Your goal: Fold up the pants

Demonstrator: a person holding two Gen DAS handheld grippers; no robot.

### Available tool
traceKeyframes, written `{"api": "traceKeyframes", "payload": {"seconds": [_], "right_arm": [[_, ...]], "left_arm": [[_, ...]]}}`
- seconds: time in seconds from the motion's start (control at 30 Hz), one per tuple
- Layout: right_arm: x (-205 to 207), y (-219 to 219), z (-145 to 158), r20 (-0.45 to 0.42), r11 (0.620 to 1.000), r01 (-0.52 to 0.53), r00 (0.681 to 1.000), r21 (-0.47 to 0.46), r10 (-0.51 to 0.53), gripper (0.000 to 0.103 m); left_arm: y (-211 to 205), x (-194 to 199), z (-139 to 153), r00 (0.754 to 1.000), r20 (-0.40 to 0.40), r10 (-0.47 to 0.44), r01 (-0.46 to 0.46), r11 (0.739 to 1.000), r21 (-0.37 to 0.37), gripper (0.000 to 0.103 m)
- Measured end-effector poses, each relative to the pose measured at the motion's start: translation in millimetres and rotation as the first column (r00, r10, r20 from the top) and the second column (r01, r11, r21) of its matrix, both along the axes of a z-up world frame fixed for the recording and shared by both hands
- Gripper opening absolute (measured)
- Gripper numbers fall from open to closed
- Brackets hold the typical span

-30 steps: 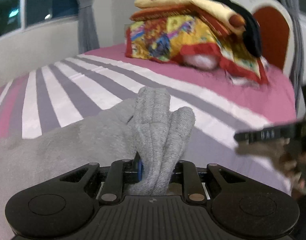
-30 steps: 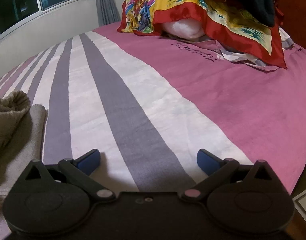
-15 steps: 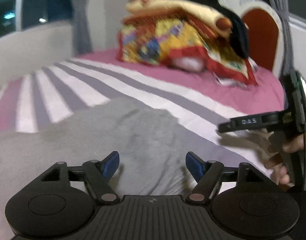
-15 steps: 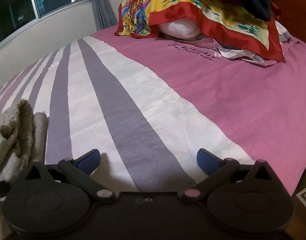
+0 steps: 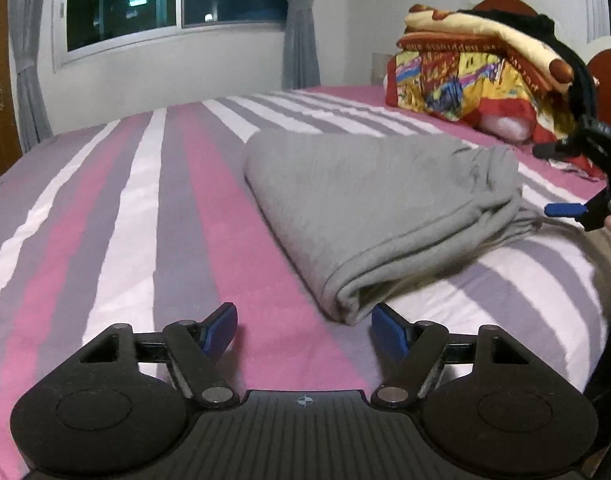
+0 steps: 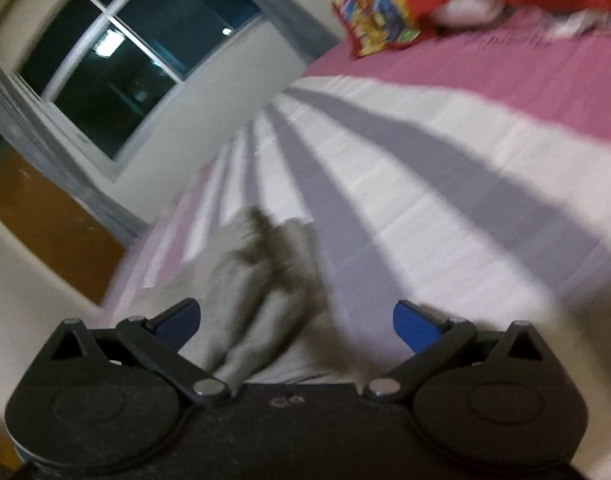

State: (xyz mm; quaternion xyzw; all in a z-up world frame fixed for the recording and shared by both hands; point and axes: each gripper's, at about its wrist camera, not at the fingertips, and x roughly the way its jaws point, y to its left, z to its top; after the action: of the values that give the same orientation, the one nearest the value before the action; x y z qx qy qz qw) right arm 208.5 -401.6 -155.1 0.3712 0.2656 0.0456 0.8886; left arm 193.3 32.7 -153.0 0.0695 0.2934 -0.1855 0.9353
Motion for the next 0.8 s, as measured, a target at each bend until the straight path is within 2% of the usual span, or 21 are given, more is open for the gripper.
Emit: {"api": "traceKeyframes", "payload": {"seconds": [0.1,0.17,0.23,0.3,0.4,0.47,0.5,0.53,0.6,0.67,0.73,0.8], "right_arm": [[6.1,8.8,-5.2,0.002,0.996,-0.052,0.999,0.07,0.052,0.085],[10.5,13.7,-2.0,0.005,0.996,-0.068,0.998,0.05,0.068,0.084],[17.8,15.0,-1.5,0.002,0.994,-0.083,0.997,0.076,0.083,0.083],[28.7,17.8,-0.2,-0.013,0.993,-0.091,0.996,0.073,0.092,0.084],[50.1,24.5,-6.0,-0.115,0.994,-0.084,0.989,0.066,0.091,0.082],[61.7,28.8,-6.7,-0.139,0.994,-0.08,0.986,0.072,0.09,0.08],[67.6,32.7,-4.5,-0.144,0.995,-0.082,0.985,0.063,0.09,0.063],[73.0,38.1,0.0,-0.145,0.995,-0.095,0.984,0.043,0.101,0.04],[70.3,49.9,17.8,-0.07,0.992,-0.12,0.991,-0.028,0.117,0.038],[55.5,58.4,41.3,0.088,0.989,-0.143,0.986,-0.03,0.145,0.037],[37.5,66.7,54.4,0.195,0.988,-0.148,0.969,-0.048,0.155,0.037],[23.7,66.6,51.3,0.23,0.99,-0.117,0.964,-0.075,0.131,0.037]], "left_arm": [[-1.3,12.6,-6.7,1.0,0.007,0.009,-0.009,1.0,-0.01,0.074],[3.3,19.3,-9.0,1.0,0.005,0.016,-0.016,0.997,-0.071,0.074],[7.0,19.9,-12.2,1.0,0.025,0.017,-0.014,0.992,-0.129,0.074],[13.0,22.1,-17.4,0.999,0.034,0.026,-0.018,0.976,-0.218,0.074],[13.2,26.4,-26.3,0.999,0.027,0.035,-0.029,0.977,-0.212,0.074],[18.8,29.4,-30.9,0.998,0.015,0.063,-0.056,0.965,-0.258,0.074],[24.7,29.7,-33.2,0.996,0.007,0.089,-0.083,0.948,-0.307,0.074],[30.9,30.2,-35.9,0.994,-0.011,0.107,-0.104,0.927,-0.36,0.074],[39.0,31.1,-40.6,0.99,-0.031,0.137,-0.137,0.9,-0.413,0.074],[45.4,33.2,-45.3,0.987,-0.046,0.152,-0.156,0.877,-0.455,0.074],[43.1,34.1,-48.3,0.988,-0.04,0.152,-0.154,0.881,-0.448,0.074],[40.0,35.2,-51.4,0.988,-0.035,0.148,-0.148,0.888,-0.435,0.074]]}}
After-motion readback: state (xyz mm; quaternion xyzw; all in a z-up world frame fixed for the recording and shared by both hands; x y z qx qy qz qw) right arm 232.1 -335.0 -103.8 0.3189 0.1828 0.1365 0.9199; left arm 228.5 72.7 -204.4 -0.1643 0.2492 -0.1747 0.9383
